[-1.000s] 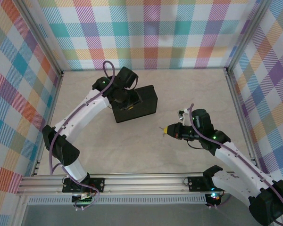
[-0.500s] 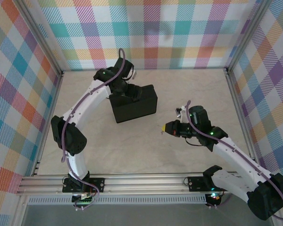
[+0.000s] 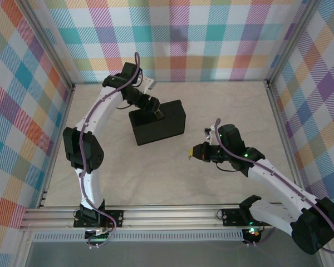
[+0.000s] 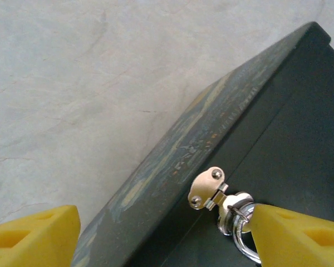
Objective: Unlock the padlock with the key
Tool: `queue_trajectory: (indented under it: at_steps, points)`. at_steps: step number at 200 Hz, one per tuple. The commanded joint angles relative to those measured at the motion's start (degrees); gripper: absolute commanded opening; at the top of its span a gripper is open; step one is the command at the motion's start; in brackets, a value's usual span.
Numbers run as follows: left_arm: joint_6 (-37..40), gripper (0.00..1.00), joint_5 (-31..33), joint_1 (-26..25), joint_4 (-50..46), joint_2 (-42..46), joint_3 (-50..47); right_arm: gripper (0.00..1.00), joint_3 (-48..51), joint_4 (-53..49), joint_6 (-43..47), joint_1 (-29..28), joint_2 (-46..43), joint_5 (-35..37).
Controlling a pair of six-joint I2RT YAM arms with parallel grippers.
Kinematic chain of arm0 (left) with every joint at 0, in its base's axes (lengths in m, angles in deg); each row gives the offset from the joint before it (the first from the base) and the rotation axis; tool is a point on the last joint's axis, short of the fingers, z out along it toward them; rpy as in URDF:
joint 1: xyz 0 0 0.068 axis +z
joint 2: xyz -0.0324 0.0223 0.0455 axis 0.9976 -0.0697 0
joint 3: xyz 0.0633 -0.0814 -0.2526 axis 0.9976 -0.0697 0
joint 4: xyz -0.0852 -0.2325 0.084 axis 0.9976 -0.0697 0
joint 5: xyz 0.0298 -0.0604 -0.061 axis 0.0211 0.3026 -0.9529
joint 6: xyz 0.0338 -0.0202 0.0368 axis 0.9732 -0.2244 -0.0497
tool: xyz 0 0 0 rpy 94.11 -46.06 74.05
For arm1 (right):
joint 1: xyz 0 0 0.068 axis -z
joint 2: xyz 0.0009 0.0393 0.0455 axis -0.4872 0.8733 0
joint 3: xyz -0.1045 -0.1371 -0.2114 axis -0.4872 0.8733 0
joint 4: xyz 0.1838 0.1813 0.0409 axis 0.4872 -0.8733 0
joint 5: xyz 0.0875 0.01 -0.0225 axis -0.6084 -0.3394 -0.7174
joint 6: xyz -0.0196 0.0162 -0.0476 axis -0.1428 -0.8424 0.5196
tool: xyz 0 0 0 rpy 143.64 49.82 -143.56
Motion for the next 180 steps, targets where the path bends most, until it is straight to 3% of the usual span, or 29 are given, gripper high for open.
queue_trajectory:
  at_steps: [1,17,81,133,180]
  points:
    - [1.8,0.79,-5.4,2.5,-0.2,-1.0,-1.1,0.02,-2.1,-0.9,0.5,-0.6,0.6,0.8]
    - [1.2,0.77,-6.2,3.4,-0.8,-1.6,-1.9,0.02,-2.6,-1.4,0.9,-0.6,0.8,1.3]
    - [-2.5,0.69,-22.8,3.0,2.5,5.4,-11.4,0.02,-2.7,-2.7,2.3,-0.6,1.6,3.3]
    - [-10.0,0.66,-24.4,-1.9,9.6,12.3,-22.7,0.02,-4.9,-4.5,5.1,-0.4,1.6,3.0]
    - [-11.1,0.67,-18.0,-5.3,9.3,14.9,-24.3,0.02,-6.9,-7.5,7.9,1.0,0.7,1.3]
